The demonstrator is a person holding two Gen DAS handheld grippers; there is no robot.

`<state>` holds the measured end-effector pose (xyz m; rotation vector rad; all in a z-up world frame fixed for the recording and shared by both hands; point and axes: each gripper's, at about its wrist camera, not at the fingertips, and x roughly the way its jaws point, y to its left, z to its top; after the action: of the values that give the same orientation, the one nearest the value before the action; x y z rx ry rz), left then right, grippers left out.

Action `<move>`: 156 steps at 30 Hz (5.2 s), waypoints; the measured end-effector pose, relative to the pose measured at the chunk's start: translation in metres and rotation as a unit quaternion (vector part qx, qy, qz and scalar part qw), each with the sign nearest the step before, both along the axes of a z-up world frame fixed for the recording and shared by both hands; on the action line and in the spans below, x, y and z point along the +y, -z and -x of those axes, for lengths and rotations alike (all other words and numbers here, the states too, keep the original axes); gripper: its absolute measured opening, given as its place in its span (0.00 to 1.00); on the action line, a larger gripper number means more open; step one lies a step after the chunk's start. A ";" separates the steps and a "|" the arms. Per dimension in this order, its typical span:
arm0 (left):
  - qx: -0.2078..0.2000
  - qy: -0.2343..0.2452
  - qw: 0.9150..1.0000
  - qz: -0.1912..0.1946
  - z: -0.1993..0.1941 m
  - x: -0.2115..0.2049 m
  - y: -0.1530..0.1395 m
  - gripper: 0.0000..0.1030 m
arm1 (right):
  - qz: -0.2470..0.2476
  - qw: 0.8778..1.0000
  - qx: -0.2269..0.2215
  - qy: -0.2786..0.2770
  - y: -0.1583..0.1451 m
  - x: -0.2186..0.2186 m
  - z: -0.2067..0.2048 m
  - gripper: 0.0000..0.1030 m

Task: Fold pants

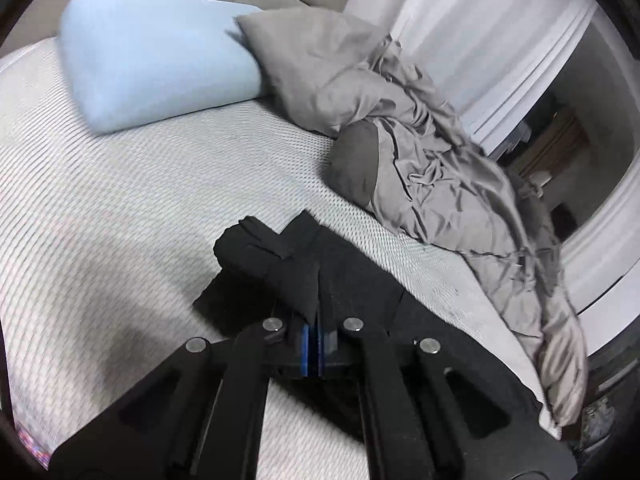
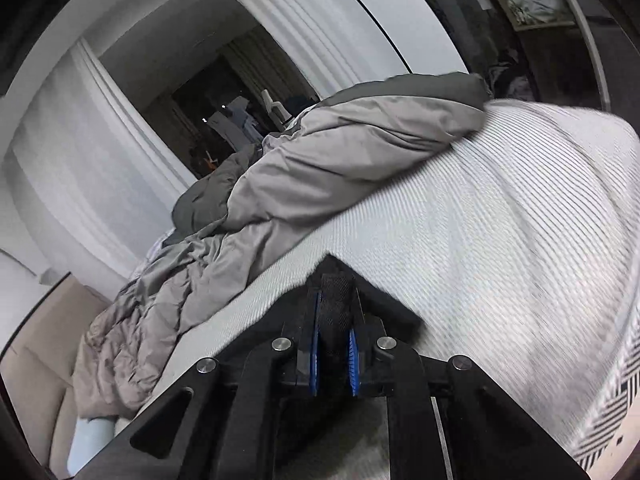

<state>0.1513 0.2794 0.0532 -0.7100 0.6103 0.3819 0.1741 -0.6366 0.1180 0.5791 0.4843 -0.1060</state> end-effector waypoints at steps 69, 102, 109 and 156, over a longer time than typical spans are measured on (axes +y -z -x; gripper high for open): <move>0.042 0.059 0.997 0.037 0.142 -0.050 0.100 0.58 | -0.040 0.992 0.107 -0.052 0.102 -0.019 0.064 0.53; 0.095 0.252 0.960 -0.078 0.011 -0.193 0.097 0.99 | 0.282 0.933 0.162 -0.152 0.060 0.049 -0.146 0.45; 0.090 0.244 0.961 -0.095 0.012 -0.196 0.088 0.99 | 0.331 0.916 0.199 -0.104 0.071 0.059 -0.135 0.76; 0.150 0.457 0.853 -0.203 -0.029 -0.378 0.116 0.99 | 0.388 0.835 0.178 -0.346 0.132 0.185 -0.027 0.99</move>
<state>0.1802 -0.0985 -0.0630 0.1011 1.0495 -0.2800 0.2013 -0.4516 -0.0140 -0.4514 0.9243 0.2854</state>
